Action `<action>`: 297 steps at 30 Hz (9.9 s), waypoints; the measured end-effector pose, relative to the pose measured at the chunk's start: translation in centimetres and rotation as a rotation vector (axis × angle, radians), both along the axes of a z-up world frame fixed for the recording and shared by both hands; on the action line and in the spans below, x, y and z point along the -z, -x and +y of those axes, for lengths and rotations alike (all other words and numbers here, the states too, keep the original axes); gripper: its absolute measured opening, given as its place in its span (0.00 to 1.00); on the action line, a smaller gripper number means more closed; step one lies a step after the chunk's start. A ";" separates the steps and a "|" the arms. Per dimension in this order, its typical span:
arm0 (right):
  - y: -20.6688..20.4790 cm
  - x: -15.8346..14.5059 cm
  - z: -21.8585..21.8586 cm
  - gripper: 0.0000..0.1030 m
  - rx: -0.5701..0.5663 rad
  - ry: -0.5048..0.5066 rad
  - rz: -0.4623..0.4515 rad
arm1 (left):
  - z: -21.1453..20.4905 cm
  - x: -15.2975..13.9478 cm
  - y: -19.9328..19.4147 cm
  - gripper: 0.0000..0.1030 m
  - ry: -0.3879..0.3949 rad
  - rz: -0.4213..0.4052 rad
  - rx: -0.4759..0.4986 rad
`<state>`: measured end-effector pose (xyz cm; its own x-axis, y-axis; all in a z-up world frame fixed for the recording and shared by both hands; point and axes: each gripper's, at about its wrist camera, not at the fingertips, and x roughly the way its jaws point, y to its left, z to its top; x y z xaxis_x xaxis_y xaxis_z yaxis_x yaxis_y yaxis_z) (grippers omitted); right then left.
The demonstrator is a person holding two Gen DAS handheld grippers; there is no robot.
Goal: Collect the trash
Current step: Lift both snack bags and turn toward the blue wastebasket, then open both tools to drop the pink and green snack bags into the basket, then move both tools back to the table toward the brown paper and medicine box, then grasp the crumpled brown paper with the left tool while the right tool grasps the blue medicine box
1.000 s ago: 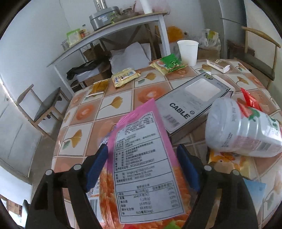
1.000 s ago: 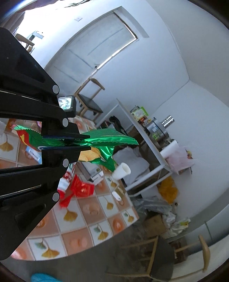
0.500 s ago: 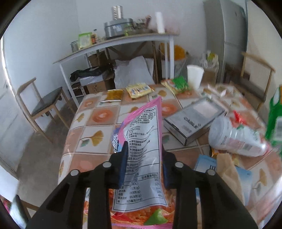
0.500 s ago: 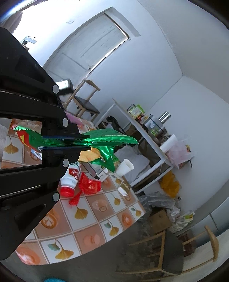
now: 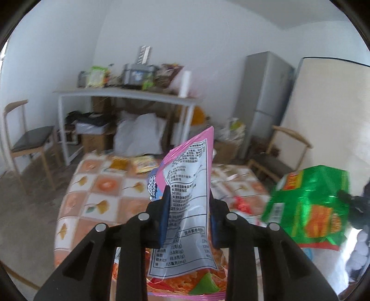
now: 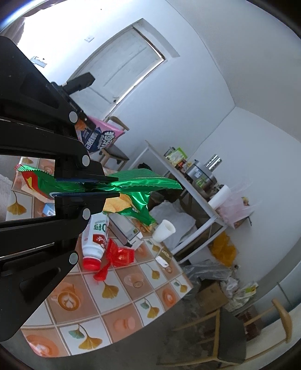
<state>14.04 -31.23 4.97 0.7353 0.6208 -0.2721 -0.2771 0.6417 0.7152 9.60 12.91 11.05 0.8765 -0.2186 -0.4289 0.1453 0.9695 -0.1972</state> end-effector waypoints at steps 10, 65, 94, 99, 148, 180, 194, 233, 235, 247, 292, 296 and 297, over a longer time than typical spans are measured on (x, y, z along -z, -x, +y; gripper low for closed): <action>4.9 -1.3 -5.2 0.05 0.130 0.000 -0.049 | -9.3 -2.9 0.6 0.26 0.108 -0.014 0.301; 9.6 22.1 -34.0 0.52 0.839 0.125 0.600 | -61.7 15.8 -10.1 0.67 0.109 0.636 0.896; 1.7 42.4 -35.3 0.15 0.717 -0.352 0.984 | -22.9 8.5 -8.6 0.69 0.212 0.412 0.444; 2.7 40.8 -35.1 0.03 0.711 -0.436 0.883 | -22.4 8.8 -8.9 0.69 0.225 0.400 0.447; 4.3 20.6 -20.7 0.86 0.659 0.397 0.478 | -11.9 6.2 -5.2 0.70 0.200 0.275 0.237; -1.4 13.5 11.2 0.92 0.089 0.463 0.300 | -10.4 16.8 2.2 0.14 -0.294 0.263 0.261; -4.0 11.5 16.7 0.92 -0.090 0.573 0.115 | 1.9 18.4 0.6 0.01 0.179 0.497 0.055; -3.7 16.8 18.7 0.75 -0.187 0.745 0.324 | 3.5 18.7 1.4 0.03 0.285 0.527 0.048; -3.6 16.7 18.6 0.76 -0.175 0.747 0.333 | 3.8 18.3 1.3 0.12 0.276 0.513 0.023; -4.7 15.2 18.1 0.84 -0.175 0.632 0.336 | 7.3 16.5 2.5 0.51 0.245 0.431 -0.078; -8.2 15.1 19.5 0.86 -0.252 0.599 0.321 | 3.7 17.9 0.8 0.34 -0.241 0.404 -0.004; -9.1 16.4 20.3 0.85 -0.273 0.650 0.359 | 3.4 17.7 0.4 0.16 -0.206 0.411 -0.001; -9.1 16.7 20.4 0.79 -0.276 0.658 0.370 | 3.2 17.7 0.3 0.11 -0.200 0.412 0.005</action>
<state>23.10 -10.86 -11.72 0.3692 0.3948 -0.8413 -0.3063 0.9064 0.2909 9.29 16.14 -6.68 0.6230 -0.1005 -0.7757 0.0991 0.9939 -0.0491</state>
